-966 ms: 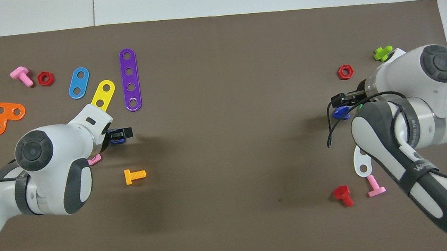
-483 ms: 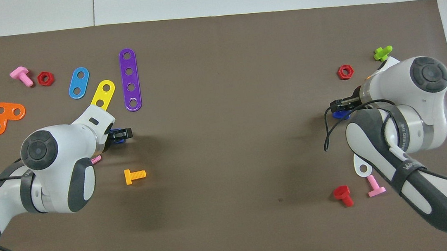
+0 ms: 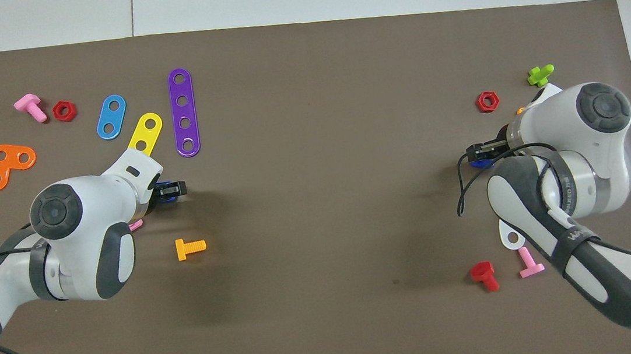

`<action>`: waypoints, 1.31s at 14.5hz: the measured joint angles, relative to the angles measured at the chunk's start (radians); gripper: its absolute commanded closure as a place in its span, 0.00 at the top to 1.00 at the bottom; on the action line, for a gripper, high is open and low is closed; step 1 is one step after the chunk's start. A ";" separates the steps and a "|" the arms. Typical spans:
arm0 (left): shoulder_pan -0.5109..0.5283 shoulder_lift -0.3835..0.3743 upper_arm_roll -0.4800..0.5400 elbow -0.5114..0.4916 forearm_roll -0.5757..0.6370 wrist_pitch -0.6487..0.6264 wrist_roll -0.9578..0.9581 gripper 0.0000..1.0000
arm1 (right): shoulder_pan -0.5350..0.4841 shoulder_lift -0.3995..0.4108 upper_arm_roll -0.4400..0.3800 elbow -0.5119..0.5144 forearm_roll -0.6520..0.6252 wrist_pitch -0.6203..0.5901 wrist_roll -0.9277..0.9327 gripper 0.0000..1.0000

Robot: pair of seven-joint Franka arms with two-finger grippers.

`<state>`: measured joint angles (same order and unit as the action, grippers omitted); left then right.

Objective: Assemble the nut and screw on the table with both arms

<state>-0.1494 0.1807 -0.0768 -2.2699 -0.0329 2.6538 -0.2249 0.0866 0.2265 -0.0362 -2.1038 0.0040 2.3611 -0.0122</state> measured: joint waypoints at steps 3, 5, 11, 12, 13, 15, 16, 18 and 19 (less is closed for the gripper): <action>0.000 0.003 0.000 0.000 0.000 0.000 0.000 0.47 | 0.000 0.000 0.000 -0.002 0.000 0.000 -0.001 0.04; 0.000 0.007 0.000 0.000 0.000 0.000 0.000 0.39 | 0.000 0.000 0.000 -0.002 0.000 0.000 -0.002 0.00; 0.000 0.008 0.001 0.001 0.000 0.000 0.000 0.17 | 0.035 -0.018 0.002 0.032 0.000 -0.002 0.010 0.00; 0.000 0.008 0.001 0.003 0.000 0.000 0.000 0.14 | 0.059 -0.019 0.003 0.041 0.000 -0.003 0.033 0.00; 0.000 0.008 0.001 0.005 0.000 0.000 0.000 0.09 | 0.089 -0.020 0.004 0.048 0.000 -0.004 0.067 0.00; 0.000 0.008 0.001 0.011 0.000 -0.002 0.000 0.01 | 0.157 -0.020 0.006 0.057 0.000 -0.004 0.165 0.00; 0.000 0.008 0.001 0.017 0.000 -0.009 0.000 0.00 | 0.192 -0.020 0.007 0.059 0.000 -0.004 0.219 0.00; 0.000 0.008 0.001 0.042 0.000 -0.057 0.000 0.00 | 0.264 -0.019 0.008 0.061 0.000 -0.003 0.333 0.00; 0.000 0.008 0.001 0.055 0.000 -0.078 0.000 0.00 | 0.302 -0.017 0.009 0.065 0.000 -0.002 0.396 0.00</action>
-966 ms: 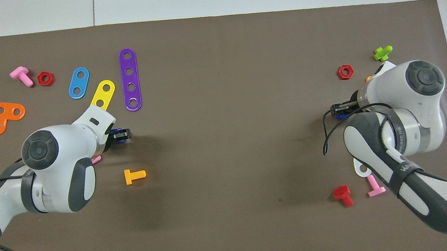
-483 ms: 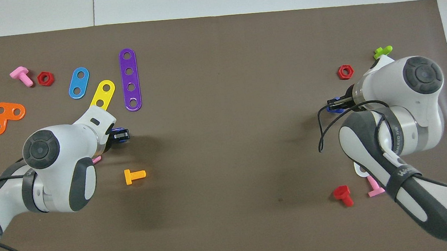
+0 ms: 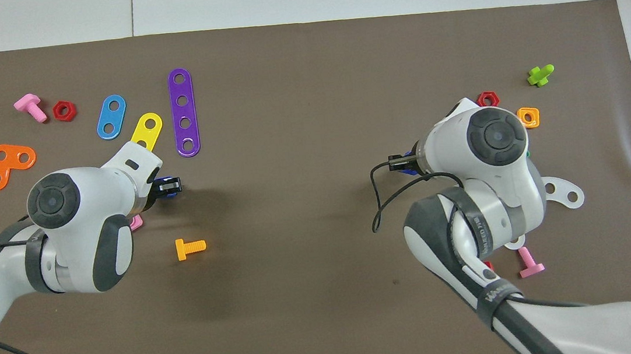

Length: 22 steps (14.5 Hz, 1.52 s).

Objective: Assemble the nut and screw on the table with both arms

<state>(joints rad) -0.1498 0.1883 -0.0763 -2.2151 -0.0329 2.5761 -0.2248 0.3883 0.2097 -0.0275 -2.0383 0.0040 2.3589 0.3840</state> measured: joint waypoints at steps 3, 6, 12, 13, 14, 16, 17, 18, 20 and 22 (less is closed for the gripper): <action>-0.001 0.000 -0.001 0.024 0.000 -0.041 0.000 0.00 | 0.097 0.025 0.002 0.040 0.000 0.000 0.158 0.00; -0.002 -0.001 -0.003 0.050 0.000 -0.097 0.000 0.00 | 0.159 0.071 0.001 0.096 -0.004 0.000 0.256 0.00; -0.027 -0.007 -0.009 0.091 0.000 -0.158 -0.042 0.00 | 0.255 0.193 0.001 0.206 -0.069 0.000 0.439 0.00; -0.043 -0.008 -0.010 0.091 0.000 -0.159 -0.072 0.00 | 0.261 0.202 0.001 0.210 -0.075 0.000 0.452 0.00; -0.062 -0.009 -0.010 0.092 0.000 -0.159 -0.107 0.00 | 0.262 0.207 0.001 0.210 -0.076 0.000 0.454 0.54; -0.103 -0.009 -0.010 0.092 0.000 -0.159 -0.176 0.00 | 0.262 0.210 -0.003 0.210 -0.077 -0.001 0.454 0.98; -0.122 -0.009 -0.011 0.093 0.000 -0.158 -0.201 0.00 | 0.261 0.210 -0.005 0.210 -0.077 -0.001 0.454 0.98; -0.138 -0.009 -0.011 0.094 0.000 -0.158 -0.220 0.00 | 0.259 0.210 -0.008 0.212 -0.077 -0.001 0.454 0.99; -0.172 -0.010 -0.011 0.099 0.000 -0.158 -0.253 0.00 | 0.242 0.196 -0.015 0.221 -0.077 -0.021 0.453 0.99; -0.210 -0.010 -0.011 0.111 0.000 -0.158 -0.289 0.00 | 0.211 0.147 -0.015 0.225 -0.078 -0.070 0.429 0.99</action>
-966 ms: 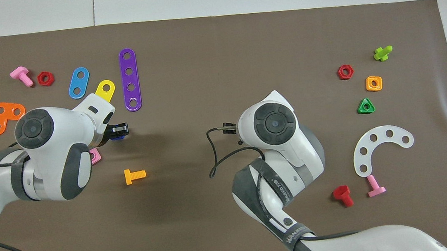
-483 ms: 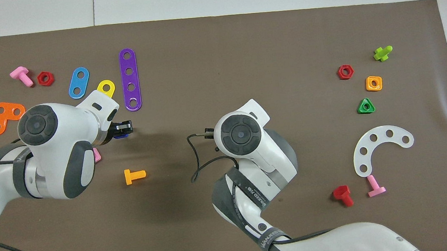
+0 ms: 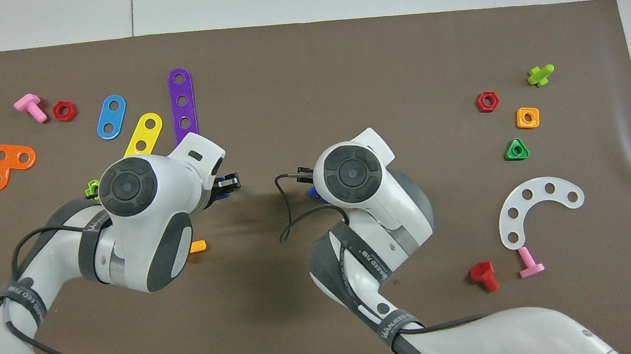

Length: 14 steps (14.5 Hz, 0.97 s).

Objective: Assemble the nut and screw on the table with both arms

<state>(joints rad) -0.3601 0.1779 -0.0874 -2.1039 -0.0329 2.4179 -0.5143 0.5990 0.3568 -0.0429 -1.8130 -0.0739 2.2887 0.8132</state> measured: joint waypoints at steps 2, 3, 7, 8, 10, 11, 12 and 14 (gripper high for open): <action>-0.044 0.000 -0.001 0.015 0.000 0.000 -0.034 0.00 | -0.027 -0.072 -0.001 -0.003 0.000 -0.074 -0.038 0.99; -0.070 0.000 -0.002 0.026 0.000 0.000 -0.055 0.00 | -0.045 -0.107 -0.001 -0.007 0.000 -0.113 -0.058 0.99; -0.183 0.004 -0.003 0.085 -0.001 0.001 -0.157 0.00 | -0.131 -0.228 -0.001 -0.058 0.010 -0.168 -0.148 0.99; -0.201 0.007 -0.003 0.101 -0.007 0.001 -0.163 0.00 | -0.159 -0.258 -0.001 -0.076 0.024 -0.175 -0.192 0.99; -0.229 0.017 -0.003 0.130 -0.034 0.001 -0.166 0.00 | -0.225 -0.313 -0.002 -0.094 0.061 -0.240 -0.301 0.99; -0.242 0.021 -0.003 0.141 -0.041 0.001 -0.166 0.00 | -0.262 -0.340 -0.002 -0.096 0.068 -0.278 -0.362 0.99; -0.252 0.024 -0.003 0.150 -0.045 0.002 -0.167 0.00 | -0.300 -0.365 -0.003 -0.096 0.071 -0.309 -0.419 0.99; -0.260 0.045 -0.002 0.177 -0.055 0.005 -0.169 0.00 | -0.365 -0.403 -0.006 -0.089 0.072 -0.362 -0.515 0.99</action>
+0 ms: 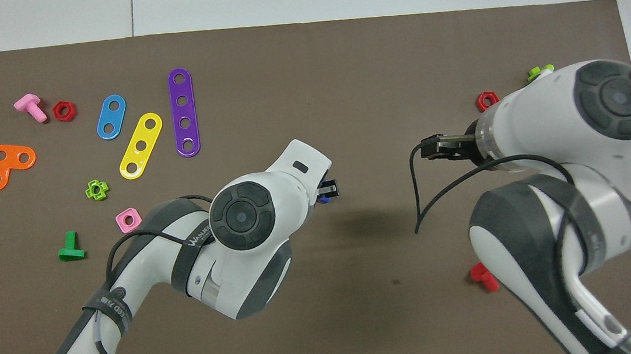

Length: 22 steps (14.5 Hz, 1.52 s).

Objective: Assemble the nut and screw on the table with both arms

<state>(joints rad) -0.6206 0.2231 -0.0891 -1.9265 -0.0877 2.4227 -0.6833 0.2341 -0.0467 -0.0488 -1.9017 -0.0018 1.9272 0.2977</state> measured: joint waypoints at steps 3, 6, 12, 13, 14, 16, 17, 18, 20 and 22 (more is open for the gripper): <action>-0.001 0.092 0.002 0.085 -0.012 0.008 -0.005 0.00 | -0.066 -0.012 -0.002 0.049 0.000 -0.040 -0.091 0.99; -0.001 0.145 0.006 0.125 -0.012 0.008 -0.006 0.00 | -0.103 0.002 -0.002 0.120 0.001 -0.072 -0.145 0.99; -0.001 0.150 0.009 0.117 -0.012 -0.022 -0.006 0.00 | -0.149 0.072 -0.002 0.278 0.056 -0.200 -0.171 0.99; -0.001 0.151 0.009 0.111 -0.012 -0.023 -0.006 0.00 | -0.149 0.074 0.000 0.278 0.056 -0.204 -0.171 0.99; -0.002 0.153 0.008 0.106 -0.012 -0.023 -0.006 0.00 | -0.148 0.076 0.002 0.278 0.056 -0.210 -0.172 0.99; -0.005 0.154 0.005 0.101 -0.012 -0.022 -0.006 0.00 | -0.145 0.076 0.005 0.278 0.056 -0.236 -0.193 0.99; -0.006 0.154 0.004 0.099 -0.012 -0.023 -0.006 0.00 | -0.144 0.076 0.007 0.278 0.056 -0.248 -0.202 0.99; -0.007 0.155 0.004 0.094 -0.012 -0.023 -0.006 0.00 | -0.144 0.076 0.007 0.278 0.056 -0.255 -0.208 0.99; -0.010 0.157 0.004 0.078 -0.012 -0.023 -0.006 0.00 | -0.144 0.076 0.008 0.277 0.053 -0.262 -0.214 0.99; -0.020 0.157 0.004 0.064 -0.012 -0.022 -0.006 0.00 | -0.144 0.076 0.011 0.276 0.049 -0.262 -0.224 0.99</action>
<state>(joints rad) -0.6409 0.3802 -0.0855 -1.8630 -0.1000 2.4004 -0.6895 0.0898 0.0294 -0.0379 -1.6253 0.0473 1.6649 0.0733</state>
